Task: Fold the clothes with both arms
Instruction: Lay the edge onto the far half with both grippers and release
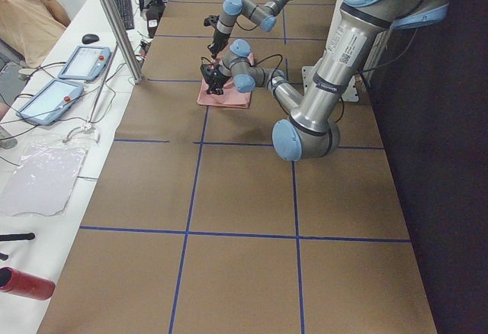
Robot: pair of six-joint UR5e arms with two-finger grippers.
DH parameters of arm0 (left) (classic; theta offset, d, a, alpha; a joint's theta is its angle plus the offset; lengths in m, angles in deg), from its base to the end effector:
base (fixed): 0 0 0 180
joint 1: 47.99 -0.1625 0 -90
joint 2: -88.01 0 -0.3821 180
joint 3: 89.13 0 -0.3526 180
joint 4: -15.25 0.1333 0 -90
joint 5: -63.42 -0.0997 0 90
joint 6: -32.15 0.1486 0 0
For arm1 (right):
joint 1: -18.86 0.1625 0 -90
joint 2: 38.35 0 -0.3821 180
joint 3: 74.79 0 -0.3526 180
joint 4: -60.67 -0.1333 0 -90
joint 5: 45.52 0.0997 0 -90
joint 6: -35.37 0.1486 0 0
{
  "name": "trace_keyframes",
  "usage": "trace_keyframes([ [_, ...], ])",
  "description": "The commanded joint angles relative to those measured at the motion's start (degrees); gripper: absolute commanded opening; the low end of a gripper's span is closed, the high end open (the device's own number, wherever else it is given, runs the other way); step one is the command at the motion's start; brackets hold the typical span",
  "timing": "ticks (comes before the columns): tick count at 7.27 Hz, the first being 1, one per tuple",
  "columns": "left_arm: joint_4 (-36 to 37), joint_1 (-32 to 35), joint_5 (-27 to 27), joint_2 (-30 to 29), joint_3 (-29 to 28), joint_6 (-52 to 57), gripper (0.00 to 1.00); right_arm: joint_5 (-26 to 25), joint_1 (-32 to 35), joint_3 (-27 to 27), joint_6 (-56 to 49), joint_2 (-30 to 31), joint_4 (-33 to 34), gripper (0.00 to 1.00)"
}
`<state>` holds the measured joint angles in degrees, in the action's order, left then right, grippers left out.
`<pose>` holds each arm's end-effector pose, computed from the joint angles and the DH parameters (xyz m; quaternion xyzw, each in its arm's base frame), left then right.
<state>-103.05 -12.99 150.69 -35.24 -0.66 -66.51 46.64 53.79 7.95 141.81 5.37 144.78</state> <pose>0.4829 -0.5095 0.2845 0.1340 0.4822 -0.3330 0.7992 -0.5217 -0.5201 0.2394 0.0442 -0.3797 0.3940 0.8358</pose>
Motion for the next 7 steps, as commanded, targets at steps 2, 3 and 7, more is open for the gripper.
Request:
trace_keyframes([
  [2, -0.2, 1.3, 0.0, -0.8, -0.6, 2.0, 0.00, 0.7, 0.9, -0.8, -1.1, 0.0, 0.0, 0.00],
  [3, -0.2, 1.4, 0.0, -1.3, -1.3, 2.0, 0.00, 0.9, 1.4, -1.1, -1.3, -0.1, 0.0, 0.00],
  [7, -10.4, 2.4, -3.1, -6.1, -16.7, 5.6, 0.38, 1.2, 2.3, -12.3, -4.5, -2.3, -9.1, 0.99],
])
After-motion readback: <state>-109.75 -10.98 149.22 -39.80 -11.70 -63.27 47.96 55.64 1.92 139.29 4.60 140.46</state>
